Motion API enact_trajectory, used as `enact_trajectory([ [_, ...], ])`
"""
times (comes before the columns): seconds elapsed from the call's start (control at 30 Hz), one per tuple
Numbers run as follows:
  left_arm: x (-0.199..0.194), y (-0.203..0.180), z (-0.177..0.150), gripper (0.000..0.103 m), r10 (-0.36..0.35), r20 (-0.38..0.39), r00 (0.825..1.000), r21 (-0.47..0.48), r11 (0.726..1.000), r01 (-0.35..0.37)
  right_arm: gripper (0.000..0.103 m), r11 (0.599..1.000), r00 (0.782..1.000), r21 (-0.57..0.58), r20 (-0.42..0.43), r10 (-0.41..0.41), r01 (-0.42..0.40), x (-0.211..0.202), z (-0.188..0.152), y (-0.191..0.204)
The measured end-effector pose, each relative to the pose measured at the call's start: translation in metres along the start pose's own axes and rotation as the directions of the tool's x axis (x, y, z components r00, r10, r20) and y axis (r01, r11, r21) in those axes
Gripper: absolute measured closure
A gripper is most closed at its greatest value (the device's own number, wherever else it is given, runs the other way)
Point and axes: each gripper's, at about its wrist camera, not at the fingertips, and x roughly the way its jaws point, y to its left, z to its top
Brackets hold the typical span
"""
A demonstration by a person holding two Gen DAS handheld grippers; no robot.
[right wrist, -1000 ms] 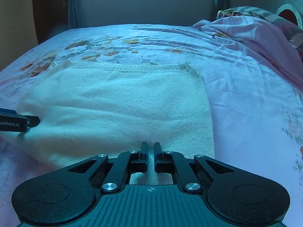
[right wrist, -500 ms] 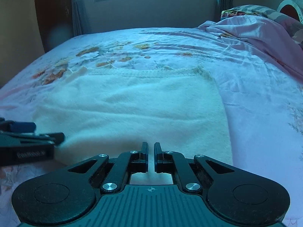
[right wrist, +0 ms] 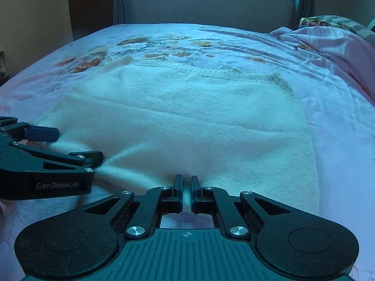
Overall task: Fold small clothes
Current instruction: 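Open both grippers and smooth the folded sweater flat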
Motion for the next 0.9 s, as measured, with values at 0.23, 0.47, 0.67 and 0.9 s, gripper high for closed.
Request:
enact_trajectory([
  [0.23,-0.002,0.007,-0.002,0.022,0.001,-0.016,1.000,-0.039,0.999,-0.002,0.100,1.000,1.000,0.028,-0.022,-0.005,0.006,-0.011,-0.002,-0.013],
  [0.47,0.003,0.007,0.006,0.018,0.018,-0.088,0.996,-0.066,0.998,-0.024,0.100,0.997,0.999,0.070,-0.043,-0.014,0.017,-0.016,-0.001,-0.019],
  [0.67,0.009,0.003,0.014,0.014,0.063,-0.168,0.984,-0.091,0.993,-0.079,0.100,0.993,0.996,0.082,0.001,-0.087,0.087,-0.033,0.007,-0.024],
  [0.9,0.018,0.007,0.017,0.002,0.092,-0.248,0.964,-0.200,0.969,-0.144,0.100,0.990,0.996,0.123,-0.065,-0.057,0.065,-0.017,0.001,-0.055],
])
